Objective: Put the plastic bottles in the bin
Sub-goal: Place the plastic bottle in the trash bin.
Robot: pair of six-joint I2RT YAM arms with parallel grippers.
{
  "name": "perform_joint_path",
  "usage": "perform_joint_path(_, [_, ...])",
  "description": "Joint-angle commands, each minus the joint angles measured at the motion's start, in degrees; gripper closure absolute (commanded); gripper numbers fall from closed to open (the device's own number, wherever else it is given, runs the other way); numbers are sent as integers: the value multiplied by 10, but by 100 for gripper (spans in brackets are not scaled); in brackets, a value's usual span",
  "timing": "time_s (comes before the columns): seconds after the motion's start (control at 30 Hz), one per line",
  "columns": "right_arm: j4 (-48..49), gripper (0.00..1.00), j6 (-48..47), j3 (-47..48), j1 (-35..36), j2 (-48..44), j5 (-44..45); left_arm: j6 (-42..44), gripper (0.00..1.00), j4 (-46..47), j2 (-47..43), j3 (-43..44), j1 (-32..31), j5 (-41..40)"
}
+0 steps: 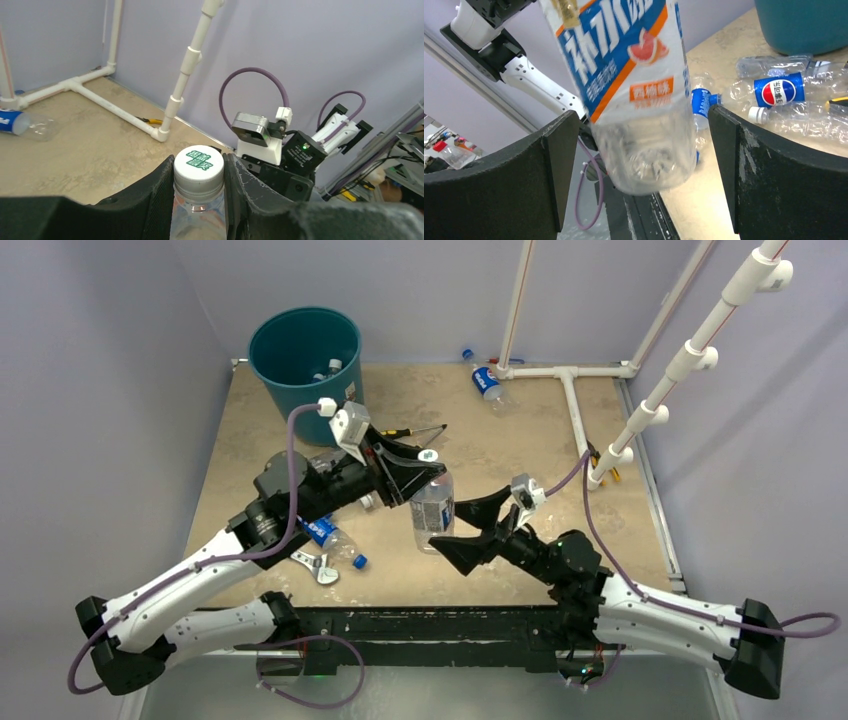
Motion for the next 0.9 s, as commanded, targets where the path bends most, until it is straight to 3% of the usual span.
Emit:
perform_joint_path(0.0, [-90, 1, -7, 37, -1, -39, 26, 47, 100, -16, -26, 36, -2, -59])
perform_joint_path(0.17, [-173, 1, -7, 57, -1, -83, 63, 132, 100, -58, -40, 73, -2, -170])
perform_joint_path(0.3, [-261, 1, -10, 78, -1, -142, 103, 235, 100, -65, -29, 119, -2, -405])
perform_joint_path(0.43, [-296, 1, -6, 58, -1, -190, 127, 397, 100, 34, 35, 170, 5, -582])
perform_joint_path(0.5, [-290, 1, -1, 42, -1, -200, 130, 445, 100, 64, 84, 212, 41, -595])
perform_joint_path(0.67, [-301, 1, 2, 40, -1, -184, 109, 399, 100, 92, 176, 298, 168, -508])
perform_joint_path(0.8, [-299, 1, 1, 32, -1, -169, 97, 435, 100, 165, 254, 330, 221, -517])
perform_joint_path(0.87, [-300, 1, 1, 28, -1, -166, 92, 405, 100, 166, 293, 345, 260, -506])
